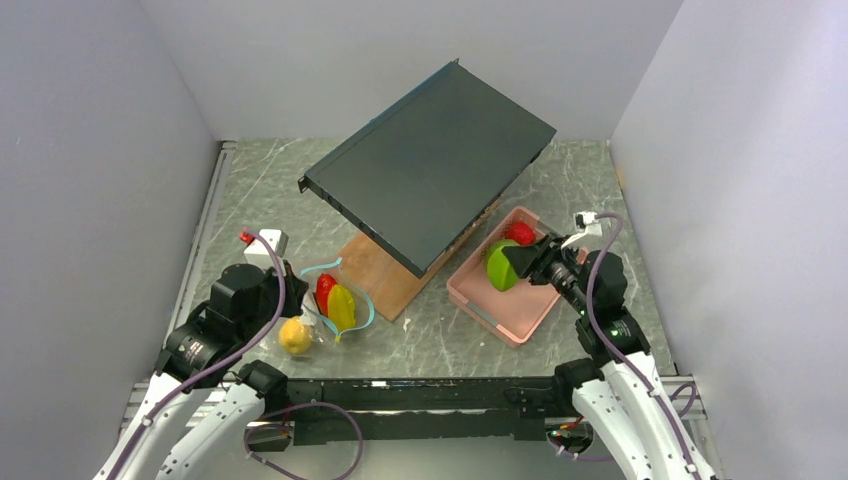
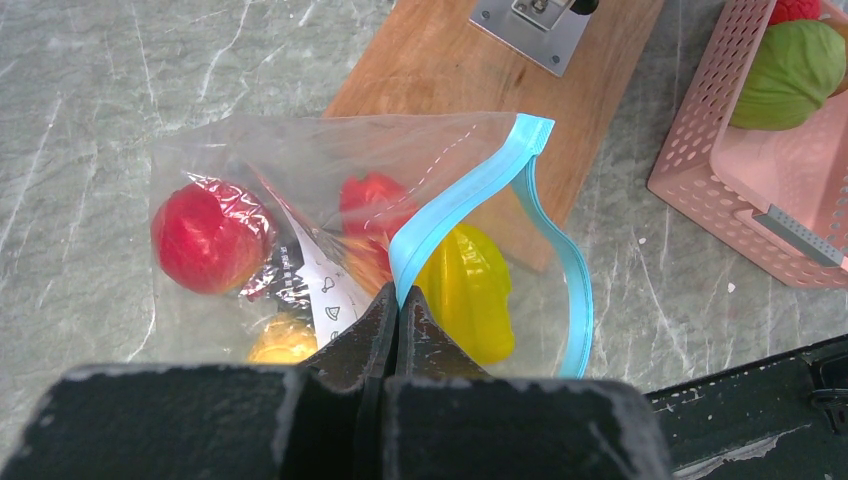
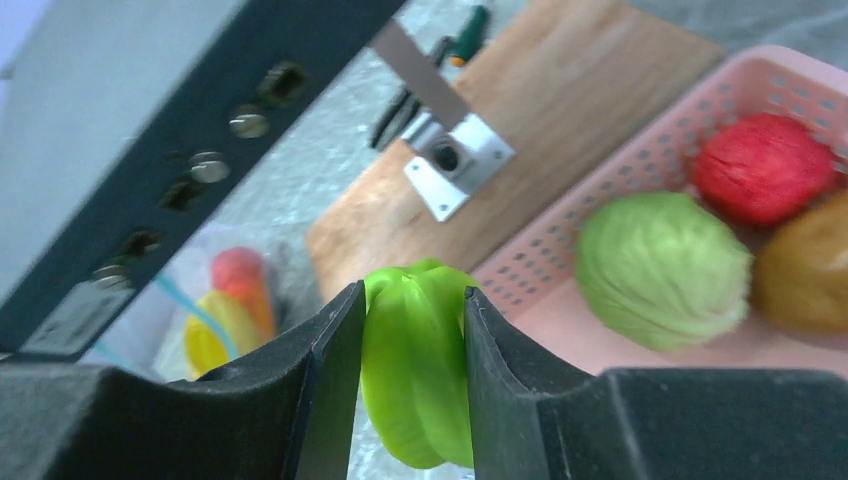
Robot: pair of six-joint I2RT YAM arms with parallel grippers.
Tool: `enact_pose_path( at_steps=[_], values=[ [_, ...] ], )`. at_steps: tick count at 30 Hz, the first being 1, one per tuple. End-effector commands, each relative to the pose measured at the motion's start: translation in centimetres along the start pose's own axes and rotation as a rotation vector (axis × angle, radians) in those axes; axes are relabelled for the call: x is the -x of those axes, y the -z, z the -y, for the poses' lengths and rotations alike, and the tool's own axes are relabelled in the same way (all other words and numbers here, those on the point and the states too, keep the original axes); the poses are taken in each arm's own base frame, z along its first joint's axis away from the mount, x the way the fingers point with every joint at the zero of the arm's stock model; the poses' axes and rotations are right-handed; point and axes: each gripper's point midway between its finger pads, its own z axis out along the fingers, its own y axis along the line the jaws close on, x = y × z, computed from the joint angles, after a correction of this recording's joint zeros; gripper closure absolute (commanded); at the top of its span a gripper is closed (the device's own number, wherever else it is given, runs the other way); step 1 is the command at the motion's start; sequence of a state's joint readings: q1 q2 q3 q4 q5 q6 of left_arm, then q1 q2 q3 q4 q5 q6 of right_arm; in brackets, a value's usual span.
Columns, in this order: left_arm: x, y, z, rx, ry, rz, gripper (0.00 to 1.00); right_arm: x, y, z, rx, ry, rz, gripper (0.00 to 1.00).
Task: Place the food in the zip-top bag and seal the zipper
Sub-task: Pick up the fake fruit from the bin, then place the fake fruit in the zipper food storage bag.
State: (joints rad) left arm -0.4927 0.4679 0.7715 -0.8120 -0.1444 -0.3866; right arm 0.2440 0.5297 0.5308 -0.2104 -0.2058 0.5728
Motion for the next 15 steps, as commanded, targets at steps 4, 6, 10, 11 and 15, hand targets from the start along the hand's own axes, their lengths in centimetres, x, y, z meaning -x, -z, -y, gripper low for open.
enact_pose_path(
  at_steps=[4, 6, 10, 11, 15],
  values=[
    [1.0, -0.1, 0.5, -0.024, 0.006, 0.045, 1.00, 0.4, 2.1, -8.4, 0.367, -0.046, -0.029, 0.87],
    [1.0, -0.1, 0.5, -0.023, 0.006, 0.043, 1.00, -0.4, 2.3, -9.6, 0.395, -0.045, -0.048, 0.87],
    [0.9, -0.2, 0.5, -0.018, 0.007, 0.040, 1.00, -3.8, 2.7, -13.3, 0.470, -0.039, -0.140, 0.87],
    [0.9, -0.2, 0.5, -0.018, 0.007, 0.040, 1.00, -4.7, 2.8, -14.3, 0.492, -0.041, -0.161, 0.88],
    [0.8, -0.2, 0.3, -0.008, 0.010, 0.036, 1.00, -8.5, 3.1, -18.2, 0.556, -0.007, -0.233, 0.88]
  ],
)
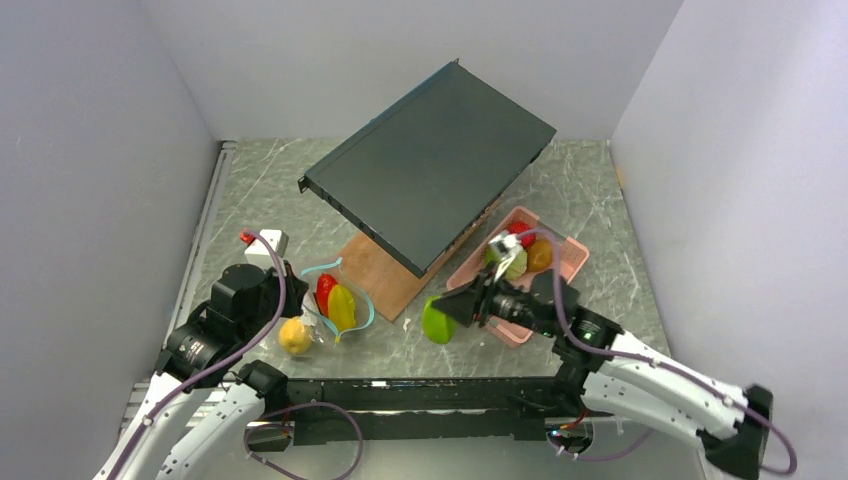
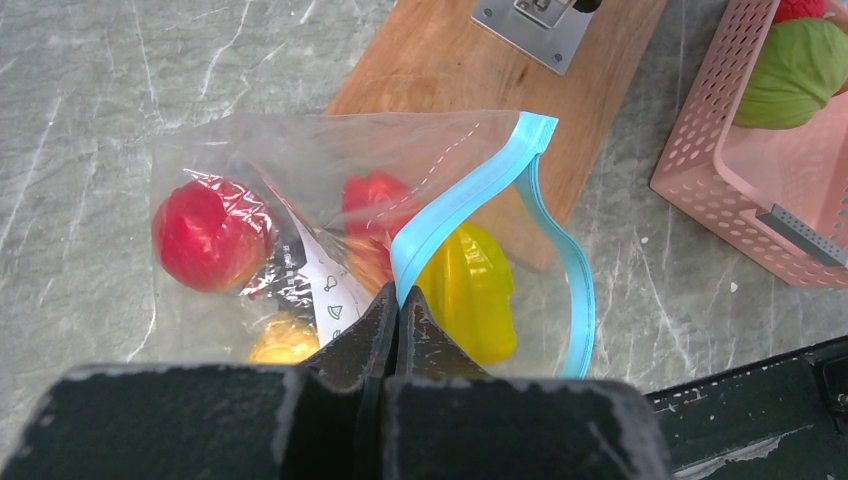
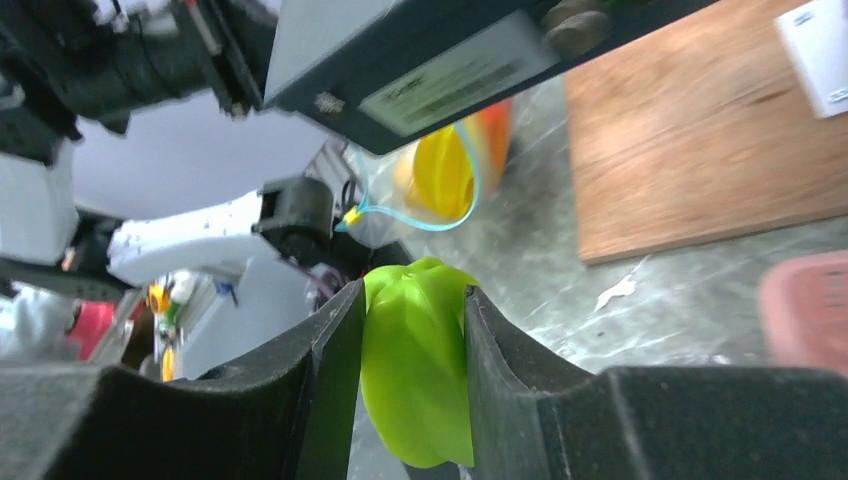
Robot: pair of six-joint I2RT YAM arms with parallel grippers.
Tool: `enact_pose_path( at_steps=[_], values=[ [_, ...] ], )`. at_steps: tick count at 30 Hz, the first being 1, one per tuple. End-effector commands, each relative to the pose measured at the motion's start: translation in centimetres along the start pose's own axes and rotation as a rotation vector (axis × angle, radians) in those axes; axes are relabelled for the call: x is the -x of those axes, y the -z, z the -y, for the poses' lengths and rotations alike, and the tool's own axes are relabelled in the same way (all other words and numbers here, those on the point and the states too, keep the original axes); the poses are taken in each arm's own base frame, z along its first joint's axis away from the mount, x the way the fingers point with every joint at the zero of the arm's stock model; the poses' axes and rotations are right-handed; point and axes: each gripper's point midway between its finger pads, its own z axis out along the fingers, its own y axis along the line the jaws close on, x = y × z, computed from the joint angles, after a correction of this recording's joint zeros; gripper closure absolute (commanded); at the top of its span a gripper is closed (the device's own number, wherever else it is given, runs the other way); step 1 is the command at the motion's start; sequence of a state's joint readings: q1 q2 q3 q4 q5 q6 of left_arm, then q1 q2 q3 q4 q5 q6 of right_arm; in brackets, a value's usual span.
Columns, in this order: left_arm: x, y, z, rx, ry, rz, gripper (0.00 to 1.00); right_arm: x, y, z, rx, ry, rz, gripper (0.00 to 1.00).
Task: Place the food in the zip-top bag and seal the zipper
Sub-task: Place the fake fruit in the zipper food storage bag.
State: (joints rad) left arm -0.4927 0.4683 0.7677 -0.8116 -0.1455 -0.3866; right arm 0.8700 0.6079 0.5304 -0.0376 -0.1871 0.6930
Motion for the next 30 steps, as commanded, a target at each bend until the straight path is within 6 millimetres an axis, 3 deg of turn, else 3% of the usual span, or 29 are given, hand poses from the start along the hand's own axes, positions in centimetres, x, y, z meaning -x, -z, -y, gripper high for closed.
enact_pose_path(
  at_steps=[1, 6, 9, 11, 21, 26, 30],
  values=[
    [1.0, -0.1, 0.4, -0.012, 0.012, 0.042, 1.00, -0.4, -2.7, -3.7, 0.036, 0.033, 0.043, 0.88],
    [0.9, -0.1, 0.3, -0.008, 0.011, 0.038, 1.00, -3.9, -5.5, -10.0, 0.098, 0.181, -0.046, 0.88],
    [1.0, -0.1, 0.4, -0.014, 0.009, 0.042, 1.00, -4.2, -7.3, -13.1, 0.125, 0.250, -0.062, 0.88],
    [1.1, 0.1, 0.4, -0.015, 0.012, 0.044, 1.00, -3.8, -8.5, -14.1, 0.112, 0.285, -0.045, 0.88],
    [1.9, 1.7, 0.6, -0.055, 0.021, 0.132, 1.00, 1.1, -12.6, -13.0, -0.171, 0.366, 0.115, 0.87],
    [2.4, 2.6, 0.7, -0.076, 0.028, 0.178, 1.00, 1.6, -14.5, -12.3, -0.247, 0.332, 0.167, 0.85],
    [2.6, 3.2, 0.7, -0.091, 0.032, 0.207, 1.00, 0.6, -16.4, -10.7, -0.308, 0.286, 0.156, 0.84]
  ],
)
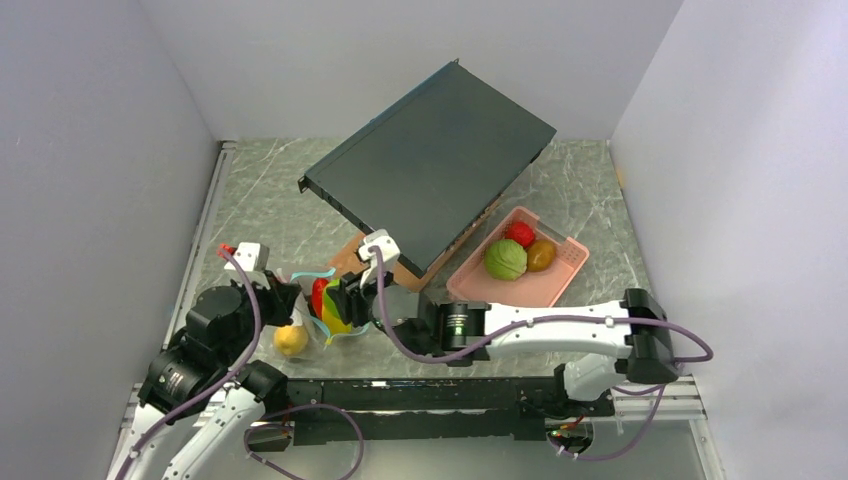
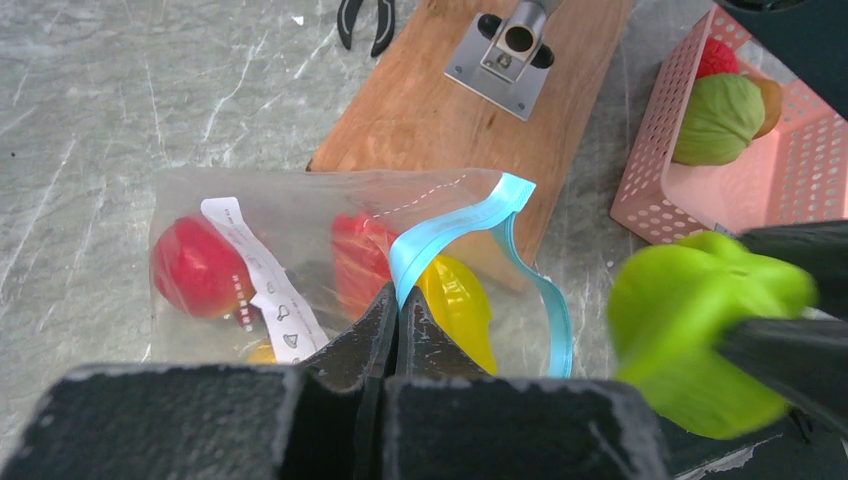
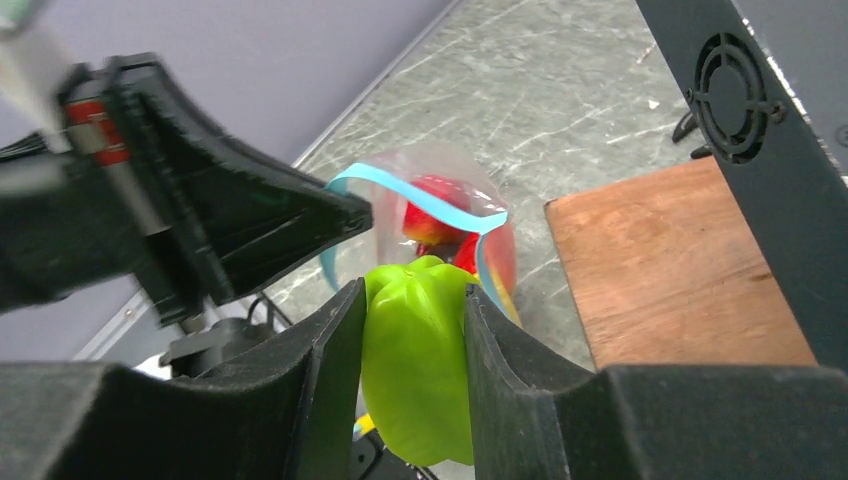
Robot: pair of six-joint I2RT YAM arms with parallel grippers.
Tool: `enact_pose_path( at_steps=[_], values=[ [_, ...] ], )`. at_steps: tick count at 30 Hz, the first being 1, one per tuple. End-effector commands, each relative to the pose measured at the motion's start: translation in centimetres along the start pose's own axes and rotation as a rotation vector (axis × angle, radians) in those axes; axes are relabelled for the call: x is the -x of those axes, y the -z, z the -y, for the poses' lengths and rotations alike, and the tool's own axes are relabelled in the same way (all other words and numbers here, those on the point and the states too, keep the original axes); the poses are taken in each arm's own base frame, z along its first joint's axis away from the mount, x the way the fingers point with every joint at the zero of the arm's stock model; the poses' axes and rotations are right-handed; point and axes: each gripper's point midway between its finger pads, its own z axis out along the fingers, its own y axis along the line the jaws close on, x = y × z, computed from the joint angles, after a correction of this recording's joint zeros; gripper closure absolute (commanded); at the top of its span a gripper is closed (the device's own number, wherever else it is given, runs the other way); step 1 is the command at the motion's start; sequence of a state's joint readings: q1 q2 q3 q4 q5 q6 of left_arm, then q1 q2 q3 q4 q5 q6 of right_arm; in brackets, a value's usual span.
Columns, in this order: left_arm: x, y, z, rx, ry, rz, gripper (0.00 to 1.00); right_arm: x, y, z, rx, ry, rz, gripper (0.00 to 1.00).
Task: Place the food in the zip-top bag and seal the zipper
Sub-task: Place the fake fruit in the zipper food storage bag.
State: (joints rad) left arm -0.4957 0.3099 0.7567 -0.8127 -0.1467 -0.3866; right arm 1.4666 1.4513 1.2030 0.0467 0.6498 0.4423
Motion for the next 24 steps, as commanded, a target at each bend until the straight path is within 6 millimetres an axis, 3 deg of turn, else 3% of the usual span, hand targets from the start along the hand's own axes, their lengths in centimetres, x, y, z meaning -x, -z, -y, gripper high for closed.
enact_pose_path(
  at_steps=[1, 10, 19, 24],
  values=[
    [1.5, 0.5, 0.8, -0.042, 0.013, 0.077, 1.00, 1.1, -1.8, 0.4, -0.073, -0.075, 0.049, 0.84],
    [1.5, 0.7, 0.9, -0.053, 0.013, 0.079, 1.00, -2.5, -5.4, -0.1, -0.062, -0.081, 0.002, 0.84],
    [1.5, 0.8, 1.0, -0.055, 0.012, 0.079, 1.00, -3.8, -7.7, 0.4, 0.025, -0.275, -0.075, 0.79],
    [1.4, 0.6, 1.1, -0.060, 0.008, 0.074, 1.00, -3.8, -7.6, -1.1, 0.085, -0.317, -0.109, 0.77]
  ],
)
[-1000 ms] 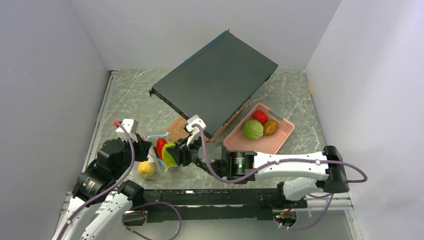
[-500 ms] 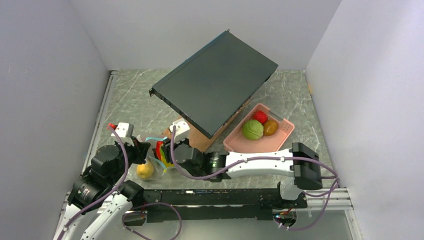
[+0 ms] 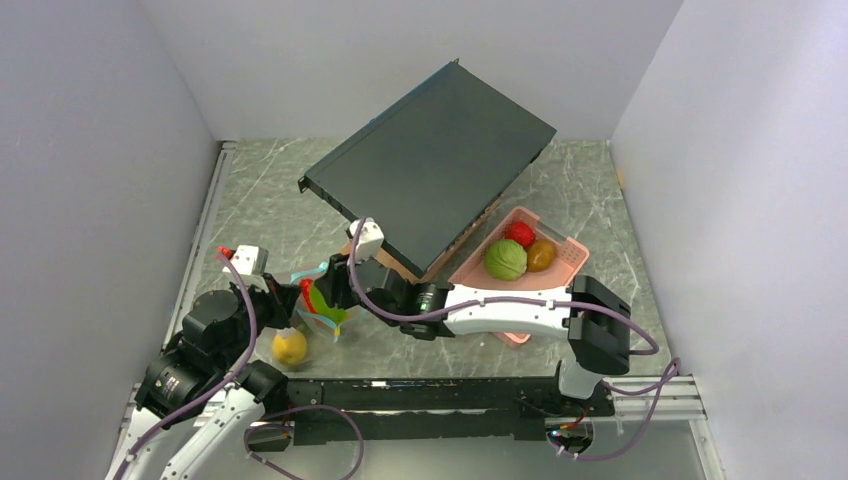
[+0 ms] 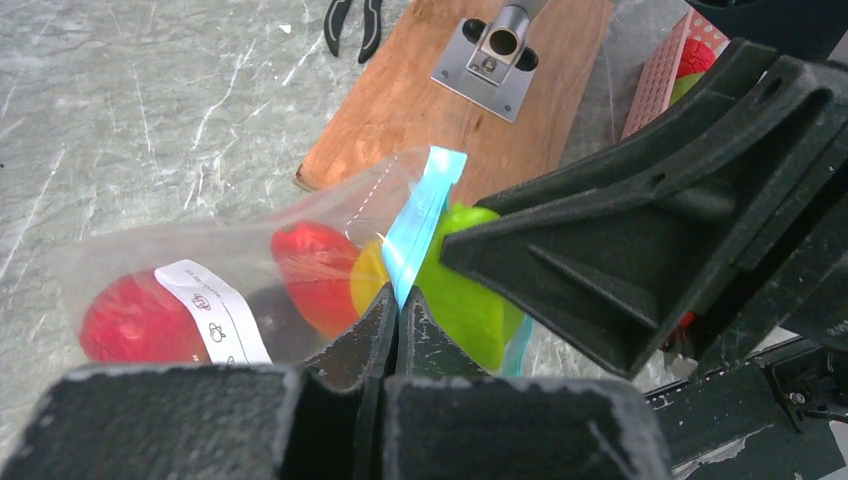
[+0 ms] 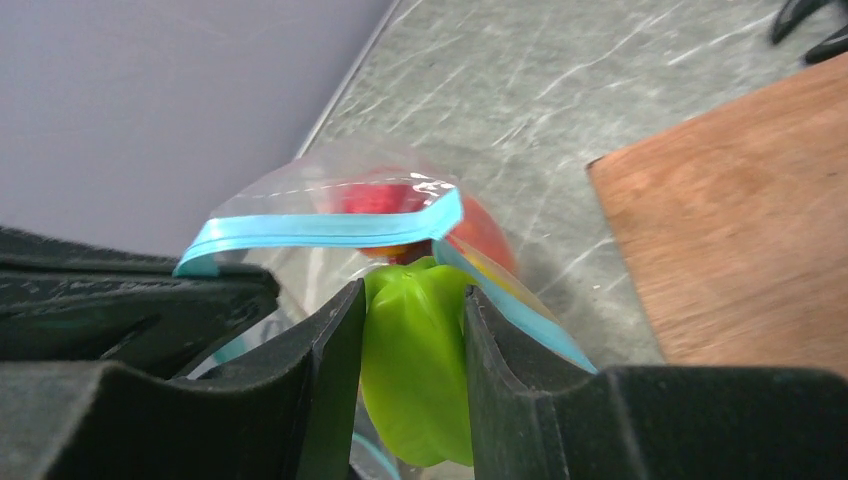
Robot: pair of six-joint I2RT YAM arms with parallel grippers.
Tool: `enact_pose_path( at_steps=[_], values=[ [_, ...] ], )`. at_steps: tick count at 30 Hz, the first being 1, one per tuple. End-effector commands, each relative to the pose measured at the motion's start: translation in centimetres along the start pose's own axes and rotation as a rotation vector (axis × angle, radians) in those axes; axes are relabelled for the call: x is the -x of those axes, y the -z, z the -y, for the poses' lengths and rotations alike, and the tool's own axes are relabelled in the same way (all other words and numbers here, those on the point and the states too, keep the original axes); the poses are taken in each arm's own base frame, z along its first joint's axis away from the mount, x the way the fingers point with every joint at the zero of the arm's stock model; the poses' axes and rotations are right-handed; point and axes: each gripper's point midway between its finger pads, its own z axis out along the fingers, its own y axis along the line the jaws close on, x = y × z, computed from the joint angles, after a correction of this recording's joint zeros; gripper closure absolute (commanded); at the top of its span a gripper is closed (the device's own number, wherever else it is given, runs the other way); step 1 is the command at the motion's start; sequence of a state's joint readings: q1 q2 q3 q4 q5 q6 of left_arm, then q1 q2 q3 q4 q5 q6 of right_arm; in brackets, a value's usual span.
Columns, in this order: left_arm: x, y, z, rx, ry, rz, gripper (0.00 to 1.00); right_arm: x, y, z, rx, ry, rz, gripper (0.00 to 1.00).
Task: Place the food in the zip-top bag and seal the zipper
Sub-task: Place the fake fruit in the zipper food storage bag.
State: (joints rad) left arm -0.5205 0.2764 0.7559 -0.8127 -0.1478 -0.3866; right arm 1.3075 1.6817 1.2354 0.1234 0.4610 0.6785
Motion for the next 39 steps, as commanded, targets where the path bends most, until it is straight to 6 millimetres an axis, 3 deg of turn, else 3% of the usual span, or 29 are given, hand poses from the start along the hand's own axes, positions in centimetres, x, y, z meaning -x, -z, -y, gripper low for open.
enact_pose_path(
  at_steps=[1, 6, 12, 17, 25, 29, 32, 39],
  values=[
    [1.2, 0.0, 0.7, -0.028, 0.011, 0.048, 1.00, 1.2, 0.2, -4.2, 0.137, -0.121, -0.009, 0.77],
    [1.1, -0.1, 0.7, -0.030, 0.008, 0.041, 1.00, -0.4, -0.2, -5.6, 0.205, -0.177, -0.062, 0.74],
    [1.2, 0.1, 0.7, -0.029, 0.011, 0.051, 1.00, -1.8, -1.3, -4.5, 0.168, -0.171, -0.112, 0.50],
    [1.3, 0.2, 0.7, -0.033, 0.012, 0.057, 1.00, -0.9, -0.2, -3.5, 0.145, -0.136, -0.090, 0.35],
    [1.3, 0.2, 0.6, -0.027, 0.012, 0.054, 1.00, -1.1, 2.6, -3.0, 0.069, 0.024, -0.122, 0.33],
    [1.4, 0.2, 0.6, -0.028, 0.014, 0.062, 1.00, -1.7, 4.8, -1.0, -0.072, 0.132, -0.133, 0.36],
    [1.3, 0.2, 0.5, -0.024, 0.015, 0.060, 1.00, -2.4, 6.0, 1.5, -0.196, 0.181, -0.145, 0.40],
    [1.3, 0.1, 0.4, -0.012, 0.017, 0.057, 1.00, -3.9, 7.4, 6.4, -0.369, 0.284, -0.157, 0.41]
  ],
)
